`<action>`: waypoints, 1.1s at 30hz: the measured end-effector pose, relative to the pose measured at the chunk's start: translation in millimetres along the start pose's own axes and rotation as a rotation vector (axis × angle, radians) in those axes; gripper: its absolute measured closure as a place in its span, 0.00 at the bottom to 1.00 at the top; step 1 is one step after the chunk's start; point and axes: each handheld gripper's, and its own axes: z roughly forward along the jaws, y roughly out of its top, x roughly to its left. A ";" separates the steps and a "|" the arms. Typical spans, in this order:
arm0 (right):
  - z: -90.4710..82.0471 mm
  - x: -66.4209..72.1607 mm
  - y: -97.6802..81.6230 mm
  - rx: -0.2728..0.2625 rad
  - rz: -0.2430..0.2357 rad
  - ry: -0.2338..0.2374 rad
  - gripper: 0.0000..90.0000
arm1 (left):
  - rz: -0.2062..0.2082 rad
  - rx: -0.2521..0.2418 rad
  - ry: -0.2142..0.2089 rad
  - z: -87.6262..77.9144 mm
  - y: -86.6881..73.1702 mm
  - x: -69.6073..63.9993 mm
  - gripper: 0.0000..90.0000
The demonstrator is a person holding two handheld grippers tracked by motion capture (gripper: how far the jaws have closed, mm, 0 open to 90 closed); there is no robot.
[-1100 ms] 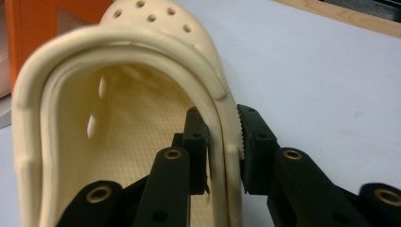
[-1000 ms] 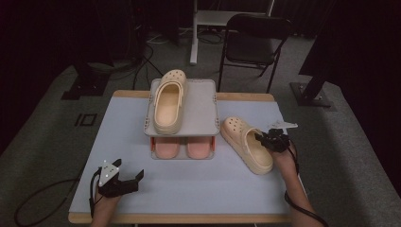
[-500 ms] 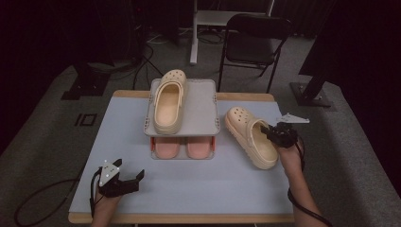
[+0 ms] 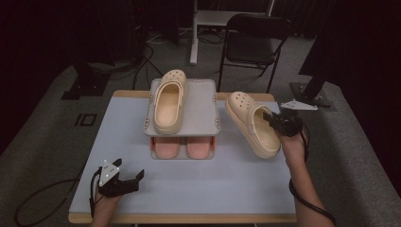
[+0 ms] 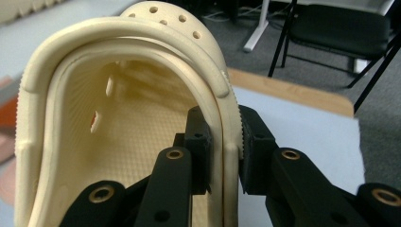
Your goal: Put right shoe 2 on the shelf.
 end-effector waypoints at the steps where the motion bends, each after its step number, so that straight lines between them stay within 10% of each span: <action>1: 0.0 0.0 0.0 0.000 0.000 0.000 0.85 | 0.000 0.000 0.000 0.0 0.0 0.0 0.02; 33: 41.2 84.0 91.2 -0.042 -0.014 0.046 0.85 | 0.007 -0.004 -0.004 -2.9 -0.1 0.6 0.02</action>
